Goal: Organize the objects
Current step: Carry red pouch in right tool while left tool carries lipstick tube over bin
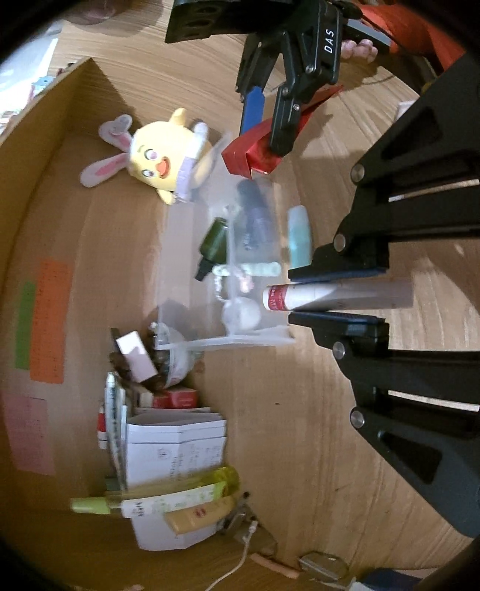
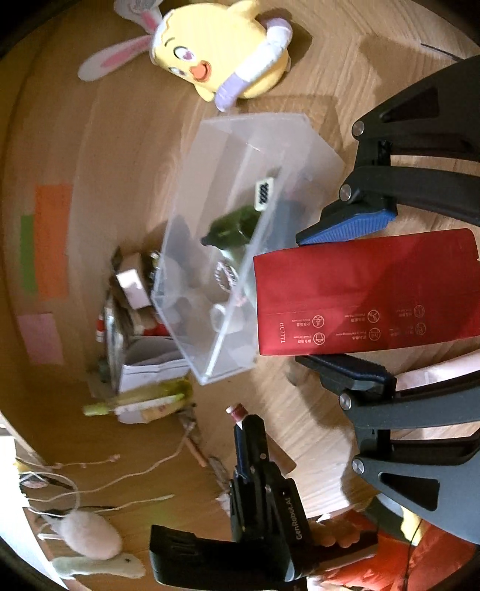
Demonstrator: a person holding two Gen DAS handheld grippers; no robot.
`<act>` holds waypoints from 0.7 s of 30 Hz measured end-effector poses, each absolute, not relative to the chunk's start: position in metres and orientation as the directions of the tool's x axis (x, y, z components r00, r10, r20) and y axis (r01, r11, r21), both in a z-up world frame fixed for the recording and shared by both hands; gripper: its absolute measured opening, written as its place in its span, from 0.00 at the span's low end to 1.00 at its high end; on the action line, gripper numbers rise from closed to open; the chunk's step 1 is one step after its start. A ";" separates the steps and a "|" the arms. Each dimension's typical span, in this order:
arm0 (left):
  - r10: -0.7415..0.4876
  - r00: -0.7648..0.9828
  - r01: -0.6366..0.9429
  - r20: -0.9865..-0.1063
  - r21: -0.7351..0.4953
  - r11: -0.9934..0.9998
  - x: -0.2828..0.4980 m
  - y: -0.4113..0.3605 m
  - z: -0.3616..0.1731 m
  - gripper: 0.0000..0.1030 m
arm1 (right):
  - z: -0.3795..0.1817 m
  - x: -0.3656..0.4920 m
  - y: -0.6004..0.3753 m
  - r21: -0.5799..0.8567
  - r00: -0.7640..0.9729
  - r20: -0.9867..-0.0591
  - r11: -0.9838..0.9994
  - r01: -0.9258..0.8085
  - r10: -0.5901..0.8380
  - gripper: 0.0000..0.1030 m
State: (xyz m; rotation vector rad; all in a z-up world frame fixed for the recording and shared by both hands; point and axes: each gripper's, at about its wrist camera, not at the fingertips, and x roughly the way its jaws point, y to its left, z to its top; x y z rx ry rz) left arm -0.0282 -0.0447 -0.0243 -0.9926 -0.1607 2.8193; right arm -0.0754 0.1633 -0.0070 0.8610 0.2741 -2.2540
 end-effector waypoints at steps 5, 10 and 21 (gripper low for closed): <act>0.178 -0.790 -0.114 -0.587 -0.144 -0.983 -0.033 -0.040 -0.009 0.14 | 0.006 -0.079 0.170 0.060 -0.566 -0.612 -0.746 0.663 -0.553 0.50; 0.173 -0.807 -0.127 -0.565 -0.120 -0.985 -0.042 -0.034 0.001 0.14 | 0.019 -0.083 0.173 0.065 -0.594 -0.577 -0.756 0.651 -0.561 0.50; 0.179 -0.829 -0.144 -0.530 -0.106 -0.984 -0.065 -0.026 0.021 0.14 | 0.043 -0.102 0.182 0.073 -0.652 -0.512 -0.785 0.616 -0.559 0.50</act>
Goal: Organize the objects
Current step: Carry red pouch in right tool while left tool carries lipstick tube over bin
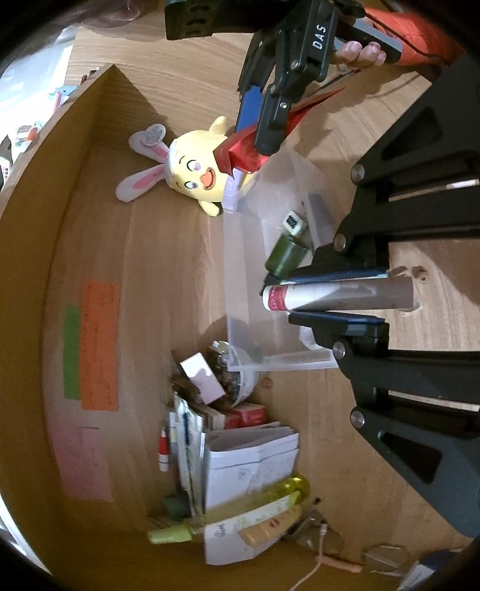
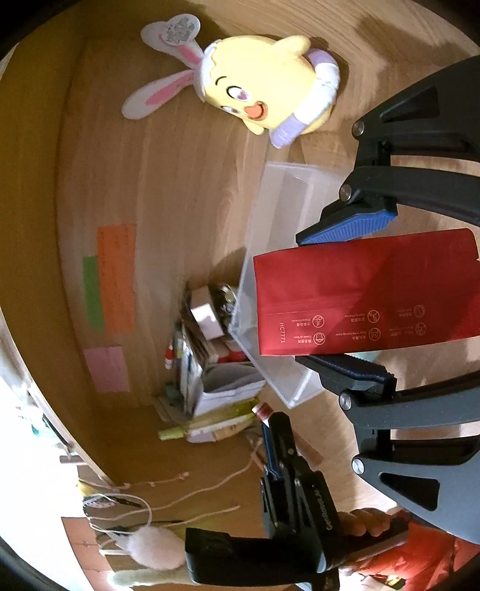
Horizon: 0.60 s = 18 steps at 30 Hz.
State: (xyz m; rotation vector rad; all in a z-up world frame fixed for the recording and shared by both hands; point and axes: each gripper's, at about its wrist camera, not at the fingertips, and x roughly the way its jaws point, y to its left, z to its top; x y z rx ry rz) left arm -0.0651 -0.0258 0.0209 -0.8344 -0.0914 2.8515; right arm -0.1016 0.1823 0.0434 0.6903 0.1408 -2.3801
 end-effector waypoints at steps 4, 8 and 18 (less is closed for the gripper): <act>0.171 -0.837 -0.140 -0.520 -0.100 -0.985 -0.075 -0.026 0.027 0.14 | 0.047 -0.112 0.185 0.075 -0.667 -0.502 -0.796 0.600 -0.550 0.50; 0.168 -0.839 -0.132 -0.518 -0.105 -0.986 -0.084 -0.027 0.029 0.14 | 0.052 -0.127 0.185 0.067 -0.680 -0.500 -0.806 0.588 -0.537 0.50; 0.162 -0.832 -0.130 -0.531 -0.097 -0.987 -0.107 -0.026 0.029 0.14 | 0.059 -0.161 0.183 0.050 -0.711 -0.505 -0.838 0.543 -0.490 0.50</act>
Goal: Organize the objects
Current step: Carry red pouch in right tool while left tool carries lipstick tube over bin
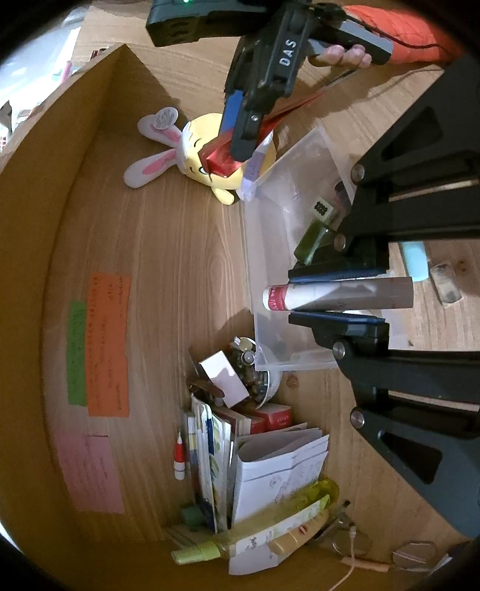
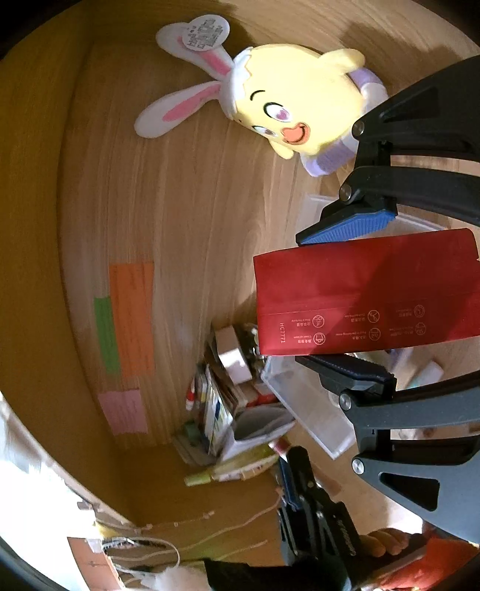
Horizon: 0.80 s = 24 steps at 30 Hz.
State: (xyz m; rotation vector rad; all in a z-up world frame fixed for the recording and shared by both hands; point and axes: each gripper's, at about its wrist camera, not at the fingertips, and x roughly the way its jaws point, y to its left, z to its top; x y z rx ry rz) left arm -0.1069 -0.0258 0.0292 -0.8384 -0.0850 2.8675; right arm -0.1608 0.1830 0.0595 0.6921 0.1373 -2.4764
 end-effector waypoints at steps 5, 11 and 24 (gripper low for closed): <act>0.165 -0.822 -0.129 -0.545 -0.104 -0.986 -0.123 -0.023 0.026 0.14 | 0.061 -0.175 0.180 0.044 -0.717 -0.510 -0.847 0.529 -0.475 0.50; 0.160 -0.805 -0.120 -0.572 -0.108 -0.987 -0.141 -0.020 0.018 0.14 | 0.047 -0.190 0.171 0.053 -0.699 -0.540 -0.849 0.526 -0.468 0.50; 0.186 -0.735 -0.127 -0.652 -0.138 -0.982 -0.170 -0.017 -0.015 0.14 | 0.003 -0.214 0.150 0.007 -0.644 -0.646 -0.847 0.531 -0.409 0.50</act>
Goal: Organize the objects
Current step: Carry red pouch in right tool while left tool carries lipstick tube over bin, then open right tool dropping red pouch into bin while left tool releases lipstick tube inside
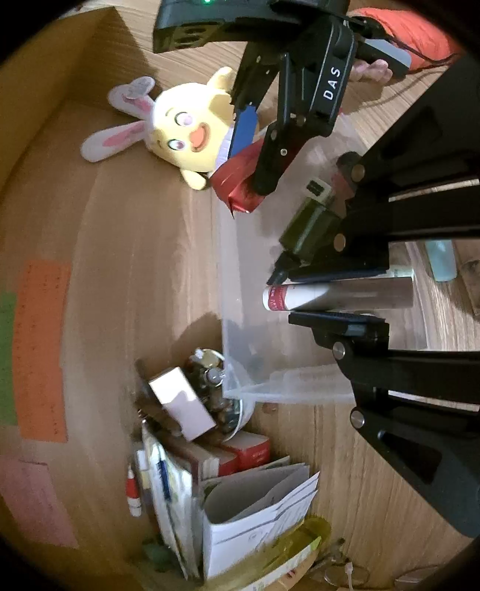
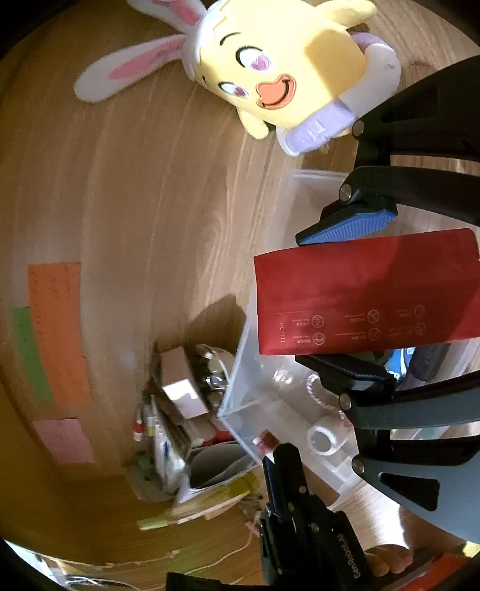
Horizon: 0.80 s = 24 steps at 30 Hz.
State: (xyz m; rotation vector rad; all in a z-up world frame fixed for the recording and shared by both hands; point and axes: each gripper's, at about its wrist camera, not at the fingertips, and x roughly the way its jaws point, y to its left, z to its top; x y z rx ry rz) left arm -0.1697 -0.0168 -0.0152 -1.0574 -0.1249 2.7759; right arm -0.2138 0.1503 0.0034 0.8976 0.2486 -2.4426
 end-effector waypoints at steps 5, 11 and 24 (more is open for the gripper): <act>0.193 -0.715 -0.136 -0.672 -0.137 -0.981 -0.175 -0.014 -0.024 0.14 | -0.004 -0.214 0.141 -0.006 -0.620 -0.667 -0.830 0.558 -0.412 0.48; 0.206 -0.701 -0.142 -0.683 -0.149 -0.979 -0.175 -0.014 -0.027 0.14 | -0.008 -0.209 0.130 -0.041 -0.613 -0.679 -0.813 0.581 -0.404 0.48; 0.193 -0.717 -0.142 -0.669 -0.131 -0.981 -0.167 -0.013 -0.016 0.30 | -0.003 -0.196 0.125 -0.105 -0.643 -0.668 -0.808 0.580 -0.375 0.65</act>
